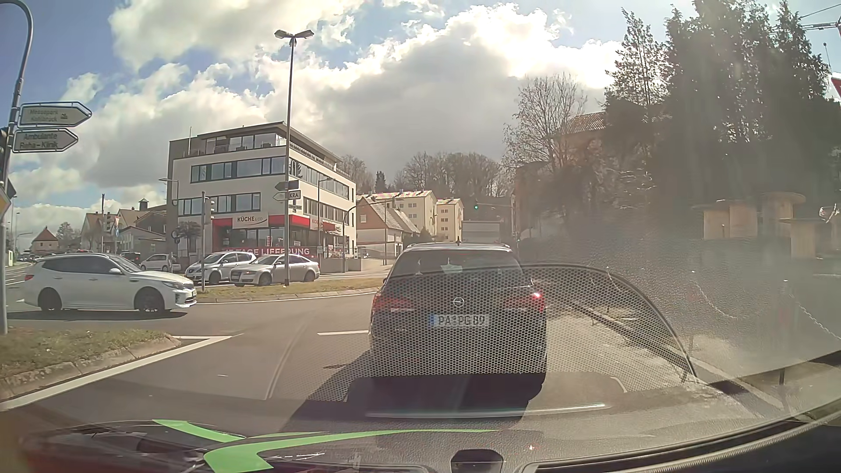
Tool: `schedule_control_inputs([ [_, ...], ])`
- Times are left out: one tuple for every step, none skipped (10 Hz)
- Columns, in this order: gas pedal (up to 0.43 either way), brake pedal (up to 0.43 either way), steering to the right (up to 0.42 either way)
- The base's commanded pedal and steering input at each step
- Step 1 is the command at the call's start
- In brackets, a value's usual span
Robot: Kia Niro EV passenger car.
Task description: Follow the waypoints while adhering to traffic rules and regulations
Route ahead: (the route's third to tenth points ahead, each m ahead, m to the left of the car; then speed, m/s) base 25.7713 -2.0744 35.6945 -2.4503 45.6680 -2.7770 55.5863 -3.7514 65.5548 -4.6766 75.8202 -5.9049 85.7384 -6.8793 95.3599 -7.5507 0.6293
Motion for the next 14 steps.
schedule_control_inputs([
  [0.0,0.195,0.1],
  [0.0,0.183,0.101],
  [0.0,0.165,0.102],
  [0.0,0.122,0.102],
  [0.0,0.104,0.103],
  [0.0,0.104,0.103],
  [0.0,0.104,0.103],
  [0.0,0.098,0.103],
  [0.0,0.0,0.103],
  [0.0,0.0,0.103],
  [0.15,0.0,0.103],
  [0.228,0.0,0.103],
  [0.311,0.0,0.103],
  [0.35,0.0,0.101],
])
